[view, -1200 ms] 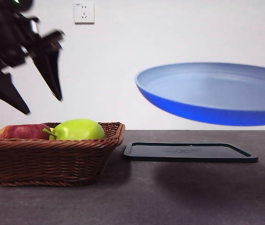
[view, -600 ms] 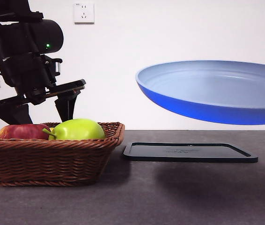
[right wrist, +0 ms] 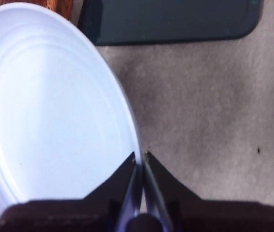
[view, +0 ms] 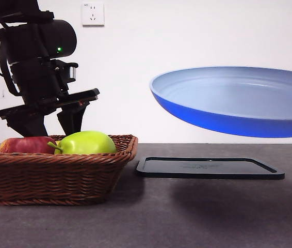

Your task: Take the lemon from the basket,put the lemon in the plate,hand out the plate

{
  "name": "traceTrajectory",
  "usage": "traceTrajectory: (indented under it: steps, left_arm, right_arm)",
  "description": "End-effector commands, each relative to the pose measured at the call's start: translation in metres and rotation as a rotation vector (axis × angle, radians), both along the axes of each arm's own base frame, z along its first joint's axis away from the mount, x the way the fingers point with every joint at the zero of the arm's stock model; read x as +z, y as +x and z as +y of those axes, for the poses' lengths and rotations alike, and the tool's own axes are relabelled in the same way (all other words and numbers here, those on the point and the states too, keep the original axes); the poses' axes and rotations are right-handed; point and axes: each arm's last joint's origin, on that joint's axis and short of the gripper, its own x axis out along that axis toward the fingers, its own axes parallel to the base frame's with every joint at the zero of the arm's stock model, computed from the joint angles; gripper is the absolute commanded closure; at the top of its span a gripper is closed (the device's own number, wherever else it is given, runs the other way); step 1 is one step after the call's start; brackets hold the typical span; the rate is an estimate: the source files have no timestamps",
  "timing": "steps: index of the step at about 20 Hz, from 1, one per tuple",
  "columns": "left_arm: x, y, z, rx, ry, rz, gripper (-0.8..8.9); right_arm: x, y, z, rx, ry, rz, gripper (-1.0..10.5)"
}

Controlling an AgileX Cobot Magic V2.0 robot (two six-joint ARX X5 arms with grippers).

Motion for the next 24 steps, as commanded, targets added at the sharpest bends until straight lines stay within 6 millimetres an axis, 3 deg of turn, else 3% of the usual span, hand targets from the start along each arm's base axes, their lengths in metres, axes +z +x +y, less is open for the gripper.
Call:
traceTrajectory:
  steps: [1,5,8,11,16,21,24]
  left_arm:
    - [0.037,-0.001,-0.002,-0.057,-0.015,-0.099,6.37]
    - [0.124,-0.037,-0.006,-0.183,-0.237,-0.302,6.37]
    - [0.153,-0.072,-0.038,-0.388,-0.401,-0.372,6.37]
    - [0.145,-0.093,-0.081,-0.507,-0.367,-0.375,6.36]
    - [0.107,-0.108,-0.140,-0.594,-0.245,-0.334,6.35]
    - [0.069,-0.108,-0.173,-0.666,-0.201,-0.272,6.34]
    - [0.054,-0.106,-0.180,-0.674,-0.173,-0.234,5.98]
  right_arm:
    - [0.002,0.008,0.002,-0.023,0.026,-0.006,9.4]
    - [-0.016,0.034,0.006,-0.062,0.049,0.102,9.4]
    - [-0.027,0.048,0.010,-0.036,0.088,0.153,9.4]
    - [-0.030,0.050,0.011,-0.035,0.105,0.176,9.4]
    - [-0.030,0.050,0.011,-0.030,0.110,0.180,9.4]
    - [-0.031,0.049,0.011,-0.031,0.108,0.189,9.4]
    - [-0.031,0.049,0.011,-0.031,0.108,0.193,9.4]
